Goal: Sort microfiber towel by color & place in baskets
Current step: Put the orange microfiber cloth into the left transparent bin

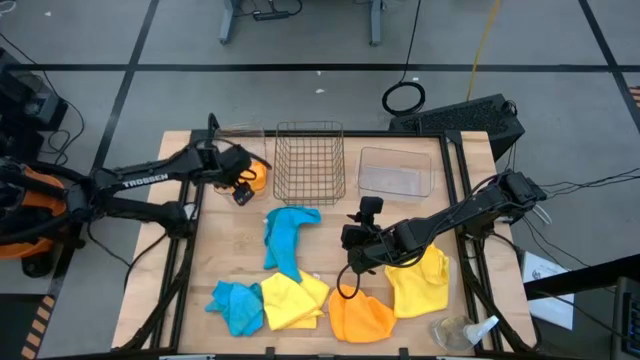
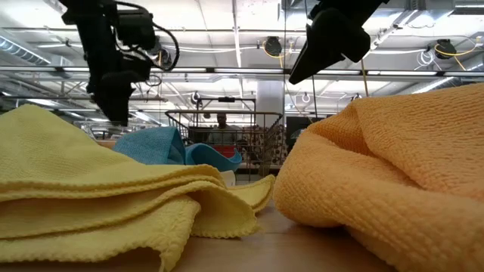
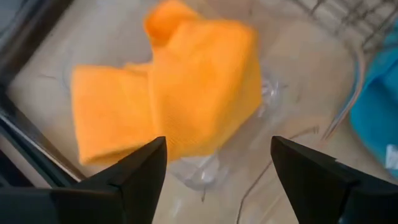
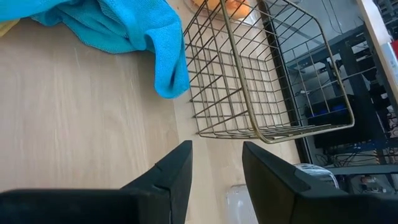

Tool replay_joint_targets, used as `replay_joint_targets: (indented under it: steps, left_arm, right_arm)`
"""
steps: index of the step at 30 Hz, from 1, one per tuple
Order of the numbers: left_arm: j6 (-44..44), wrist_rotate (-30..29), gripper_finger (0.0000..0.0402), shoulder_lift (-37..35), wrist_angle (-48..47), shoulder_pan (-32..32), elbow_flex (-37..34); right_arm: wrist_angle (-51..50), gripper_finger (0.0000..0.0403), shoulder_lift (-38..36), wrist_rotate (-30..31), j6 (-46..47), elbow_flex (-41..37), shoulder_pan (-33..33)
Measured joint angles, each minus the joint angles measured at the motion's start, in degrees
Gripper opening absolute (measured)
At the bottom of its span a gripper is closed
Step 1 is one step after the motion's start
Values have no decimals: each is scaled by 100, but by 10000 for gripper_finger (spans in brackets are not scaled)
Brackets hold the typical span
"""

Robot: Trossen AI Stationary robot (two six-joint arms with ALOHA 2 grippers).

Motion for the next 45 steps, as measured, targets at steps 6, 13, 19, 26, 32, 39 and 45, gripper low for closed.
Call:
replay_joint_targets:
  steps: [6,13,19,26,32,39,45]
  left_arm:
    - [-356,-501,258,-9,963,-693,-78]
    - [-65,-816,249,-184,2204,-1657,-69]
    - [-50,-1446,248,-336,2596,-2414,-69]
    - [-39,-1659,248,-339,3114,-3116,-69]
    - [246,-1685,248,-339,3719,-3450,-69]
    - [271,-1687,248,-286,3930,-3586,-69]
    - [255,-1681,248,-15,3981,-3605,-69]
  right_arm:
    - [74,134,-1,-766,352,-119,31]
    - [228,134,1,-2436,806,-469,347]
    - [740,134,-27,-3502,1414,-469,707]
    - [1305,173,-48,-4211,2500,-465,940]
    - [868,272,-47,-4179,2704,-465,1058]
    - [1146,330,352,-3967,2457,-462,1002]
    - [1578,310,1045,-4277,2025,-462,918]
